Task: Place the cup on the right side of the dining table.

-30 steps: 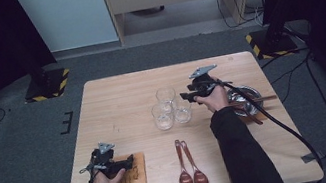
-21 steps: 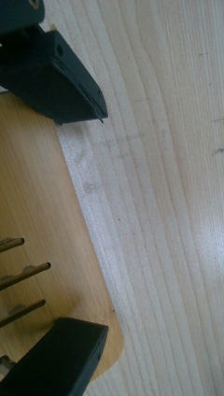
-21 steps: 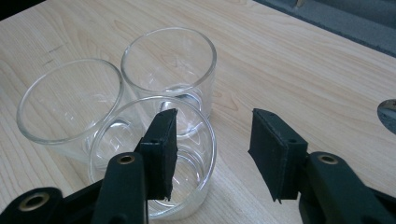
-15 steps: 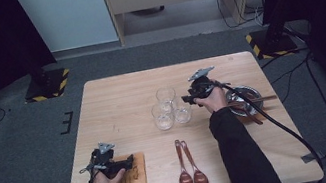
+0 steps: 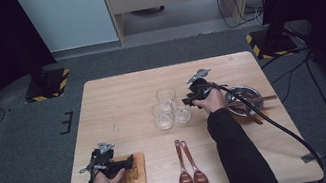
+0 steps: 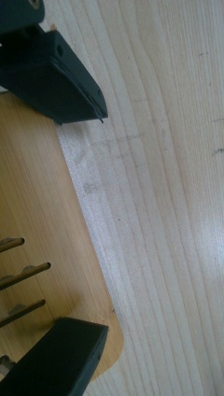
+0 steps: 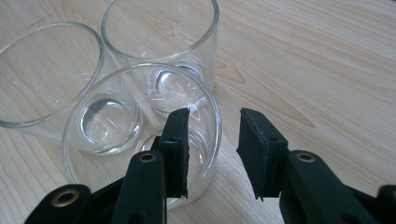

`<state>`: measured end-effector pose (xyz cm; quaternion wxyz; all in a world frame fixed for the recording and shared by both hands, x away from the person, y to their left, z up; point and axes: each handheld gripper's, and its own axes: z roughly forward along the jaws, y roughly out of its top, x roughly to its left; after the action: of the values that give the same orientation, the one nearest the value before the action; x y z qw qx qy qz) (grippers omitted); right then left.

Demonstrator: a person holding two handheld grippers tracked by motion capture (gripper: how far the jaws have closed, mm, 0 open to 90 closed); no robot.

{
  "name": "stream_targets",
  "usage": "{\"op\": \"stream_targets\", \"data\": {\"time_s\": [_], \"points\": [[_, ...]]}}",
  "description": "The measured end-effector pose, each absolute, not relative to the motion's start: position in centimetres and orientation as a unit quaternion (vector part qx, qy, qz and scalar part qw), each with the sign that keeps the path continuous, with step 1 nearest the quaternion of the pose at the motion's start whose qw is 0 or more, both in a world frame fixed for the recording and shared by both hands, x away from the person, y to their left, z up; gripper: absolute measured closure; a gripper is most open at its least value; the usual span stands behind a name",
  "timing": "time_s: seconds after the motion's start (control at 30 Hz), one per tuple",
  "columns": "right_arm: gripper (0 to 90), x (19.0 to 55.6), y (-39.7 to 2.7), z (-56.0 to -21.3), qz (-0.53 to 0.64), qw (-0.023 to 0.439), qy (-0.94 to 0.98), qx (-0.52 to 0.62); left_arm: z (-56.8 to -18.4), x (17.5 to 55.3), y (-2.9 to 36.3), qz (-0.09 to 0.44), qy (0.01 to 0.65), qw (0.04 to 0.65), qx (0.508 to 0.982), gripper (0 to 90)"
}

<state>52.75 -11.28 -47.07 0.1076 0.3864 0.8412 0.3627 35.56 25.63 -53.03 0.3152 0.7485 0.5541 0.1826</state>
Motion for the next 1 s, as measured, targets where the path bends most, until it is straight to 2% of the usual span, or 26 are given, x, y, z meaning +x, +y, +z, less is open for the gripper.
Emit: {"op": "stream_targets", "data": {"time_s": [0.53, 1.0], "points": [[79.1, 53.3, -10.2, -47.8, 0.342, 0.096, 0.849, 0.392, -53.0, 35.6, 25.6, 0.182, 0.554, 0.315, 0.749, 0.0], [80.8, 53.4, -10.5, -47.5, 0.327, 0.094, 0.855, 0.391, -53.0, 35.6, 25.6, 0.182, 0.554, 0.315, 0.749, 0.0]]}}
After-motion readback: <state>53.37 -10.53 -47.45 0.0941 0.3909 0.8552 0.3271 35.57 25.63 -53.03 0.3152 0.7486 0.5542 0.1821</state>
